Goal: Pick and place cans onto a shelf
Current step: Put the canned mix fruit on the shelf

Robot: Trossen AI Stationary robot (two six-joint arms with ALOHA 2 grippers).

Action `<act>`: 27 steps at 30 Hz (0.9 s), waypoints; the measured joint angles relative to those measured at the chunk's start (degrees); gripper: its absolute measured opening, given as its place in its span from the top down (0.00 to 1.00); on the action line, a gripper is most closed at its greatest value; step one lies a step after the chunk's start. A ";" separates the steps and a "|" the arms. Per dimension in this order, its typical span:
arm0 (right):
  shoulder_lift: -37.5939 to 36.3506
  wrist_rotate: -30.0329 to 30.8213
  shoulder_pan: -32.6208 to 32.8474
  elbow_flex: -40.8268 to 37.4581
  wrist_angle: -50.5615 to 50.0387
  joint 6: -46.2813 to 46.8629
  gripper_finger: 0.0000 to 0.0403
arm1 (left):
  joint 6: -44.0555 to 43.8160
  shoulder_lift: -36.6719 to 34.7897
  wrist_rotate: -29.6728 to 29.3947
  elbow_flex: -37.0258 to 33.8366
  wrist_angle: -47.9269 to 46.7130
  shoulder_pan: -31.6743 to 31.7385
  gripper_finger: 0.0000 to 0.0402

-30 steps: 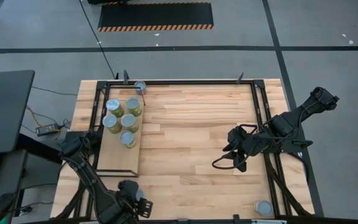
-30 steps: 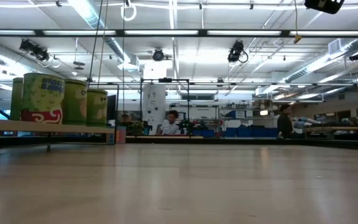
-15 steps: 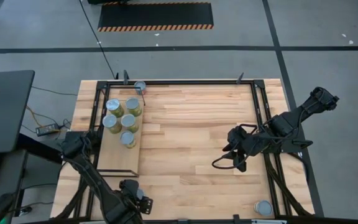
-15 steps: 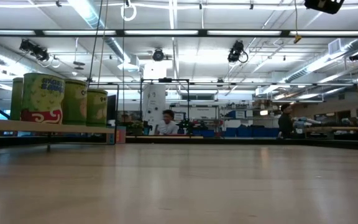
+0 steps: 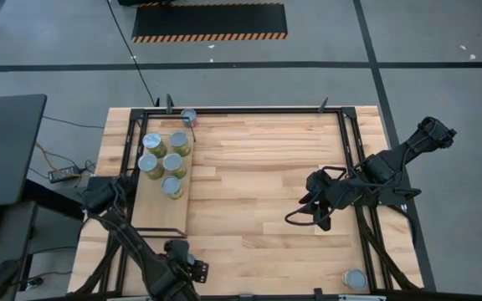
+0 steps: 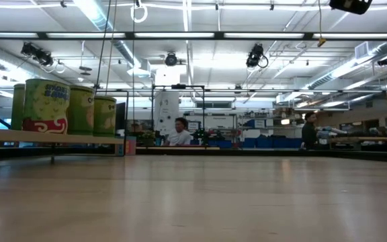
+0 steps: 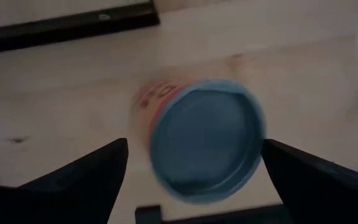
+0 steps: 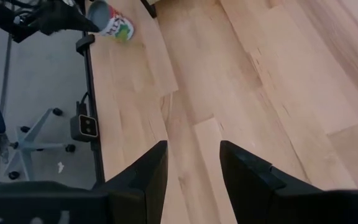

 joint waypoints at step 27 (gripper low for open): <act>0.02 -0.02 0.00 0.00 2.38 1.11 0.62 | 3.35 1.33 -2.66 0.01 -2.28 2.56 0.06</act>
